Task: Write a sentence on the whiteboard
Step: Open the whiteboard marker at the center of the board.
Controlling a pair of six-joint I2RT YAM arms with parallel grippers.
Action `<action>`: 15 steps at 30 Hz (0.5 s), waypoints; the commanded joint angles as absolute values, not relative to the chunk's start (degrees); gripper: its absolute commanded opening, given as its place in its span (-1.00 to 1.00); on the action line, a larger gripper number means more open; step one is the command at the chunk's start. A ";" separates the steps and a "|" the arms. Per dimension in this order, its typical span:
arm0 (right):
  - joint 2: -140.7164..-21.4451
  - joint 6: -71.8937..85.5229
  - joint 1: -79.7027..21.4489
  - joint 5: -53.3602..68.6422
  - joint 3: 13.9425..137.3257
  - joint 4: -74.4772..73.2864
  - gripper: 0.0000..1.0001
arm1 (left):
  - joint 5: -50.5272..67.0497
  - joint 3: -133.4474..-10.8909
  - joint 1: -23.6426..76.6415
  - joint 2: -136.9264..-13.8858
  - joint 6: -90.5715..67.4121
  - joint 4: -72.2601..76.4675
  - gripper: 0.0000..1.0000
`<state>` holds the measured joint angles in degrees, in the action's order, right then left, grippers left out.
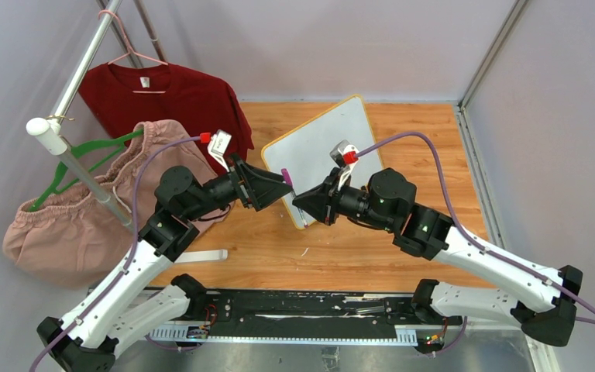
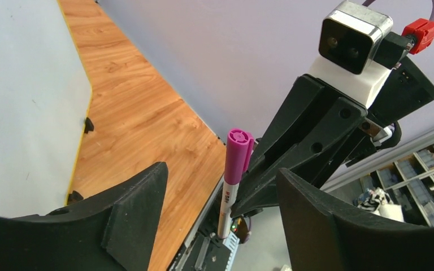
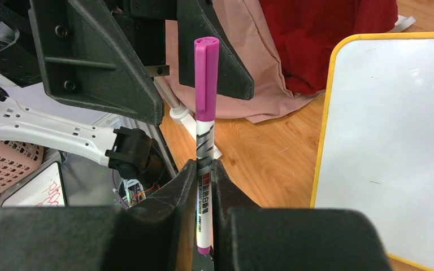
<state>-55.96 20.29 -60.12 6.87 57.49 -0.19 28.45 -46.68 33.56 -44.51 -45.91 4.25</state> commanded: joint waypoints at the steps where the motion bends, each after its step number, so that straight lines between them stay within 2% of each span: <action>1: -56.28 19.97 -61.07 6.04 59.25 2.29 -1.00 | 30.34 -48.18 33.88 -44.59 -45.97 6.37 0.44; 8: -56.60 19.77 -61.28 6.22 59.11 2.33 -1.00 | 29.71 -48.18 34.01 -44.61 -46.62 7.10 0.17; 15: -56.77 19.57 -61.95 6.22 59.26 2.24 -1.00 | 29.19 -48.16 34.01 -44.83 -46.54 7.37 0.02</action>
